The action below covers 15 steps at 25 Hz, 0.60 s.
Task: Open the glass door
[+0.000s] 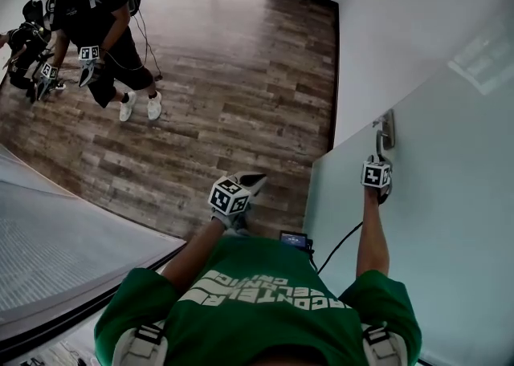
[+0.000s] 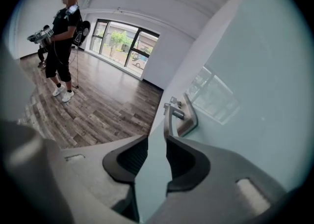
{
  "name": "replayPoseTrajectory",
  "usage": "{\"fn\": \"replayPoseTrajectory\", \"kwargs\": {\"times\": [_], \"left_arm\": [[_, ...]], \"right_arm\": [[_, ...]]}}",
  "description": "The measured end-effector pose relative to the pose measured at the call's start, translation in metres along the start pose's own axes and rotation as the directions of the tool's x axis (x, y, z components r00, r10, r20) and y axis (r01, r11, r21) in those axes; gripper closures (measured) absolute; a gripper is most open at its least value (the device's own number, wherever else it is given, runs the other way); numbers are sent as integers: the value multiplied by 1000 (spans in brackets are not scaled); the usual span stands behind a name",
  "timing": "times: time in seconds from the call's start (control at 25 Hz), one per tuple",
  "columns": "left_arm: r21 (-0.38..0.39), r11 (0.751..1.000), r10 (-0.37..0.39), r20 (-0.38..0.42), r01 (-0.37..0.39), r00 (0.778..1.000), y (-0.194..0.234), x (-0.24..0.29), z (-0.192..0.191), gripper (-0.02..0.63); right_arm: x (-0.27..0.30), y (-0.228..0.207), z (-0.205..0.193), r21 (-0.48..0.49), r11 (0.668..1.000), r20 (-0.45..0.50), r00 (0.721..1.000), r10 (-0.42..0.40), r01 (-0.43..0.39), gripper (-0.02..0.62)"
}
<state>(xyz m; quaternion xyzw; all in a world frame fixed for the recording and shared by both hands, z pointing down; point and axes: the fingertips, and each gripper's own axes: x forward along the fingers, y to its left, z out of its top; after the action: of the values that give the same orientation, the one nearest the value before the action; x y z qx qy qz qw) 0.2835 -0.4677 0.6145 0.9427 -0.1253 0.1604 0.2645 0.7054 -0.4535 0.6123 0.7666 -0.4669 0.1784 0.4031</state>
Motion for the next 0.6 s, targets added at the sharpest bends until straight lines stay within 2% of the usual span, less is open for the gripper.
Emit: {"fn": "replayPoseTrajectory", "kwargs": {"times": [0.12,0.28,0.44,0.6], "left_arm": [[-10,1000,23,22,-23,999,-3,-9,2,591],[-29,998,59,49,-58,997,-14,-30,-17,591],[-52,994,95,63,-92,993,-31,-47,-33,591],[-29,993,117,47,-115,992,-55,-60,-51,591]], "right_arm": [[-20,25,3,-27,998,30,998,64,-63,504],[-64,72,-10,-67,986,90,983,159,-153,594],[-112,115,-9,-143,957,174,946,274,-251,601],[-165,147,-16,-174,928,238,900,364,-329,601]]}}
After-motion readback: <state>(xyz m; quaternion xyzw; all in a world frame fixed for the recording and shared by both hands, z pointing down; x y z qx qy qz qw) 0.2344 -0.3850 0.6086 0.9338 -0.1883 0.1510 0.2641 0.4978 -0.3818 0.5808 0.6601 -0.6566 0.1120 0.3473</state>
